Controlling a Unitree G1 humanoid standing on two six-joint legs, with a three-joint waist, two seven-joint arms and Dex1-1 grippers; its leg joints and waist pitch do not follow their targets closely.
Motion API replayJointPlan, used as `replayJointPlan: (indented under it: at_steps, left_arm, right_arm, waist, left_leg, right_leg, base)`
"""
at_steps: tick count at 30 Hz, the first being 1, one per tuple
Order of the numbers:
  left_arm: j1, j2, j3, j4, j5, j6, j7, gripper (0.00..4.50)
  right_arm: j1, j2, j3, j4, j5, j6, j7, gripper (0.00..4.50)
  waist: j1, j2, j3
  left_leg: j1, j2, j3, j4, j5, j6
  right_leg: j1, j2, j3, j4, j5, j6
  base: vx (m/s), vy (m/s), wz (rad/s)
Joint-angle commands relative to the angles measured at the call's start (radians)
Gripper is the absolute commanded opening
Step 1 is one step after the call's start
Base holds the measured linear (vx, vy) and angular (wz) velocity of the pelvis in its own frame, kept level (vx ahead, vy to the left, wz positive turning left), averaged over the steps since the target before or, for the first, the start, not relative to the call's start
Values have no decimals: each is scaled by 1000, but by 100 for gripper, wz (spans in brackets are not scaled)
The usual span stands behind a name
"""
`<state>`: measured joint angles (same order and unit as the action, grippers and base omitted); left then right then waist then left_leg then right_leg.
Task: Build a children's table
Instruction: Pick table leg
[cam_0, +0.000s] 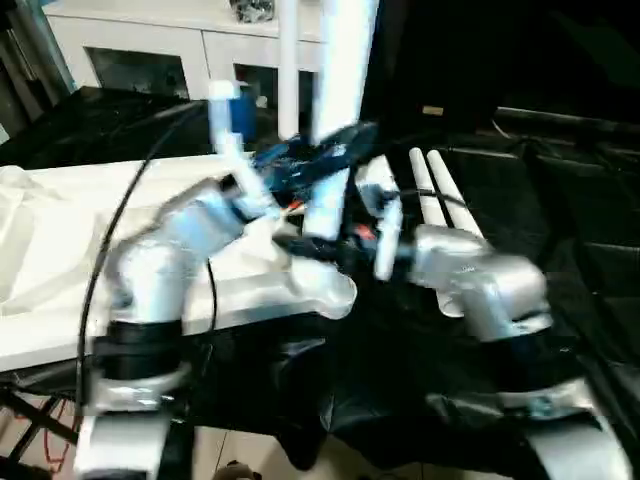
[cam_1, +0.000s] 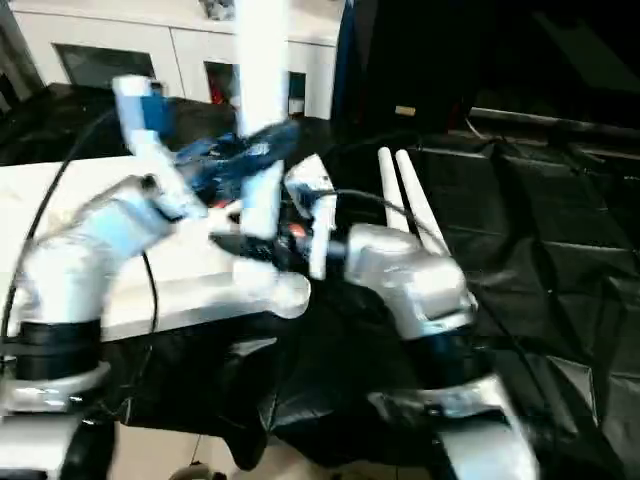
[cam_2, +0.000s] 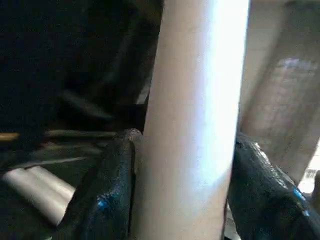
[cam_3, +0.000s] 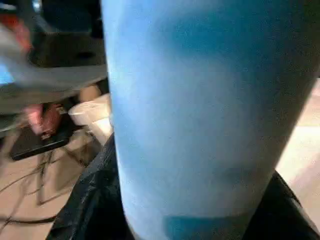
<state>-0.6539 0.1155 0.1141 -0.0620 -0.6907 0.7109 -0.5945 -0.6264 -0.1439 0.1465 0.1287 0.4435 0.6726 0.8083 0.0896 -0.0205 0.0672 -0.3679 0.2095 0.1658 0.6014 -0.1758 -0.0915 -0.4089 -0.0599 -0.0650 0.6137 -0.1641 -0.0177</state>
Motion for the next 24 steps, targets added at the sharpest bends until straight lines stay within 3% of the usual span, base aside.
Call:
replayJointPlan:
  at_steps: [1, 2, 4, 5, 9, 10, 11, 14, 20, 24]
  left_arm:
    - [-6, -31, -14, -37, 26, 0, 84, 263]
    - [-10, -53, -8, -36, 39, -8, 138, 263]
    - [-20, -84, 5, -29, 47, -23, 203, 263]
    - [-25, -90, 3, -24, 56, -35, 216, 263]
    - [-52, -106, 17, 16, 106, -81, 280, 263]
    - [-60, -107, 30, 27, 114, -91, 297, 263]
    - [-68, -108, 47, 38, 114, -97, 313, 235]
    - [-77, -114, 74, 44, 108, -97, 347, 226]
    - [-63, -105, 46, 27, 116, -106, 330, 199]
    - [-55, -96, 27, 29, 121, -114, 303, 195]
  right_arm:
    - [-13, 1, -29, 3, -22, -20, -43, 197]
    - [-12, 8, -26, -1, -26, -22, -52, 197]
    - [-10, 18, -15, -8, -35, -24, -64, 197]
    - [-9, 19, -7, -9, -42, -30, -66, 197]
    - [-11, 24, 11, -1, -62, -51, -81, 197]
    - [-12, 24, 13, 1, -67, -55, -85, 197]
    - [-12, 22, 16, 3, -69, -57, -85, 197]
    - [-12, 17, 24, 3, -80, -64, -84, 197]
    - [-4, 12, 29, -3, -93, -74, -87, 197]
    - [-9, 9, 27, 3, -105, -90, -87, 197]
  waist:
    - [0, 13, -78]
    - [-2, 7, -77]
    - [0, 9, -78]
    - [2, 1, -79]
    - [0, 4, -78]
    - [0, 1, -78]
    - [0, 2, -78]
    - [0, 3, -78]
    - [1, 6, -80]
    - [1, 8, -80]
  left_leg:
    - [9, 12, -2, -70, -201, -41]
    - [9, 14, 0, -70, -199, -39]
    - [7, 13, -1, -68, -188, -32]
    - [5, 12, -1, -68, -174, -26]
    - [6, 11, 0, -67, -175, -21]
    - [5, 10, 0, -68, -174, -21]
    - [6, 10, 0, -67, -177, -21]
    - [6, 9, 0, -66, -178, -19]
    - [5, 11, 0, -66, -160, -14]
    - [6, 11, -1, -66, -168, -15]
  right_leg:
    - [58, -63, 41, -75, -282, -132]
    - [59, -62, 42, -76, -274, -134]
    - [59, -61, 42, -74, -252, -138]
    - [62, -63, 42, -72, -248, -136]
    - [58, -60, 42, -76, -259, -122]
    - [59, -61, 42, -77, -262, -120]
    - [59, -62, 42, -77, -268, -119]
    - [58, -61, 42, -78, -270, -117]
    - [59, -61, 42, -71, -211, -141]
    - [59, -62, 41, -72, -219, -142]
  base:
    - [0, 0, 0]
    - [0, 0, 0]
    - [0, 0, 0]
    - [0, 0, 0]
    - [0, 0, 0]
    - [0, 0, 0]
    - [0, 0, 0]
    - [0, 0, 0]
    - [0, 0, 0]
    - [0, 0, 0]
